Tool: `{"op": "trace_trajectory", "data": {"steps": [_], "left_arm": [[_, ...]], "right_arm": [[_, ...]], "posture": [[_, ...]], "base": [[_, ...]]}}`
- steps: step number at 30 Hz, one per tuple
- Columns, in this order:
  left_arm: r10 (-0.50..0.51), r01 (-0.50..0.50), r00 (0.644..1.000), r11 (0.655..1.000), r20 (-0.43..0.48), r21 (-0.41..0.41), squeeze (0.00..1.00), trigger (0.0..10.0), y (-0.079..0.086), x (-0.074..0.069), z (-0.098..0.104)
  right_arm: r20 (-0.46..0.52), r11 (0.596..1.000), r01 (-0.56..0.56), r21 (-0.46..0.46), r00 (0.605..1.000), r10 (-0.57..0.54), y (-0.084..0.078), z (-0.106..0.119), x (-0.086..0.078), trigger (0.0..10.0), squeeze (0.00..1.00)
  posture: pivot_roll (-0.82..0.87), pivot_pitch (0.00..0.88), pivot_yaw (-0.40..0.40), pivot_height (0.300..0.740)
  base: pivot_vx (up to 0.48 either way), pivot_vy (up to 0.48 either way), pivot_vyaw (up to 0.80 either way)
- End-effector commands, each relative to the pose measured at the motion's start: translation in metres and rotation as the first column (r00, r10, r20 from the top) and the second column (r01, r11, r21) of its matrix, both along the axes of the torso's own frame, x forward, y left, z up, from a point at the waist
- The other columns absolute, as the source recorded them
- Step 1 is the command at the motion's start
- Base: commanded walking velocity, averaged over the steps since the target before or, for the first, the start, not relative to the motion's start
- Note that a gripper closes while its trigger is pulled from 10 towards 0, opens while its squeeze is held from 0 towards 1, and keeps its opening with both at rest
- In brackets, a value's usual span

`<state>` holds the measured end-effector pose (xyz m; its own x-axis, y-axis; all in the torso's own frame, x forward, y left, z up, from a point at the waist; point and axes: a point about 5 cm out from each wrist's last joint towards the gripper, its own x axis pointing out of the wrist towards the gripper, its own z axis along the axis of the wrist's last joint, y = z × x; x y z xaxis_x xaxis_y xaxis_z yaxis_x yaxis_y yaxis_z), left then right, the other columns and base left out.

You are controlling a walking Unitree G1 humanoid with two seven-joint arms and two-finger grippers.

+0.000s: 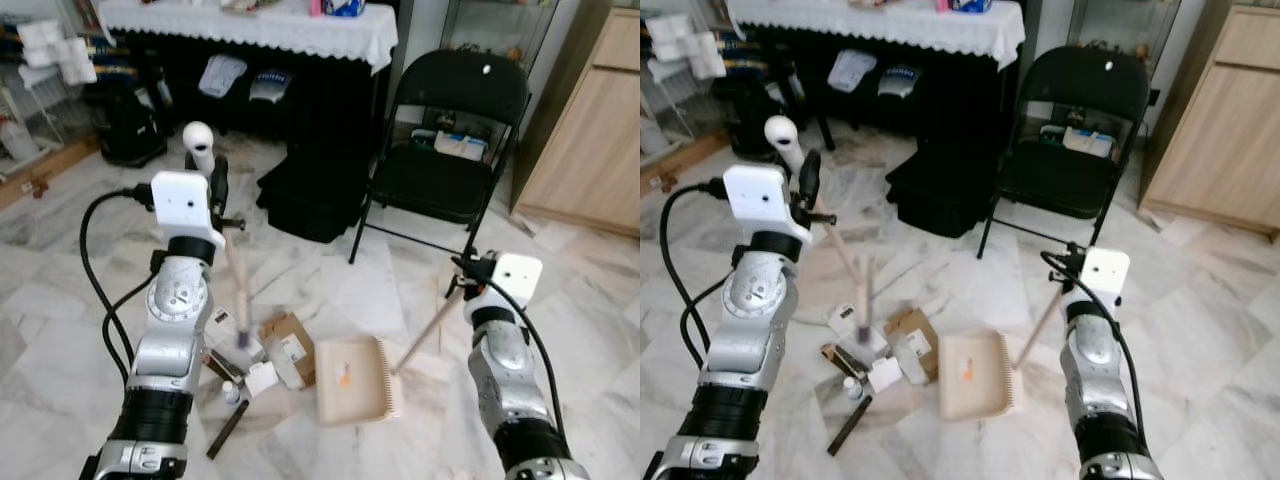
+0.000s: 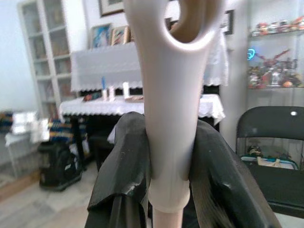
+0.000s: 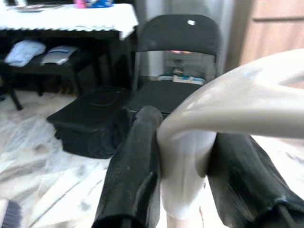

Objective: Sweep floor

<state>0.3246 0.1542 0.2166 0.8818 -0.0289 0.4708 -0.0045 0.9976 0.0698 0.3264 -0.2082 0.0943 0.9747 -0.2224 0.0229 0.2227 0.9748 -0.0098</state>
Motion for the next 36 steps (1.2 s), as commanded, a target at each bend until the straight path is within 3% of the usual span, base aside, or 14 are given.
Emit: {"op": "trace_trajectory", "data": {"steps": [1, 17, 32, 36], "left_arm": [[0.029, -0.030, 0.998, 0.999, 0.064, 0.025, 0.00, 10.0, 0.006, -0.003, 0.015], [0.095, -0.096, 0.995, 0.993, 0.025, 0.061, 0.00, 10.0, 0.024, -0.002, 0.005], [0.110, -0.110, 0.994, 0.992, -0.001, 0.068, 0.00, 10.0, 0.028, -0.001, -0.004], [0.110, -0.110, 0.994, 0.991, 0.001, 0.076, 0.00, 10.0, 0.027, -0.002, -0.005]], "right_arm": [[0.069, 1.000, -0.014, 0.004, 0.998, 0.014, 0.004, 0.016, 0.006, 10.0, 0.00], [0.063, 1.000, -0.020, -0.001, 0.998, 0.020, 0.006, 0.016, 0.003, 10.0, 0.00], [0.063, 1.000, -0.017, 0.008, 0.998, 0.016, 0.007, 0.017, 0.001, 10.0, 0.00], [0.062, 1.000, -0.015, 0.020, 0.998, 0.014, 0.007, 0.017, 0.000, 10.0, 0.00]], "posture": [[0.07, 0.026, -0.003, 0.740], [0.07, 0.032, -0.008, 0.740], [0.07, 0.030, -0.010, 0.740], [0.07, 0.029, -0.011, 0.740]], "base": [[0.000, 0.398, 0.00], [0.000, 0.396, 0.00], [0.000, 0.394, 0.00], [0.000, 0.000, 0.00]]}}
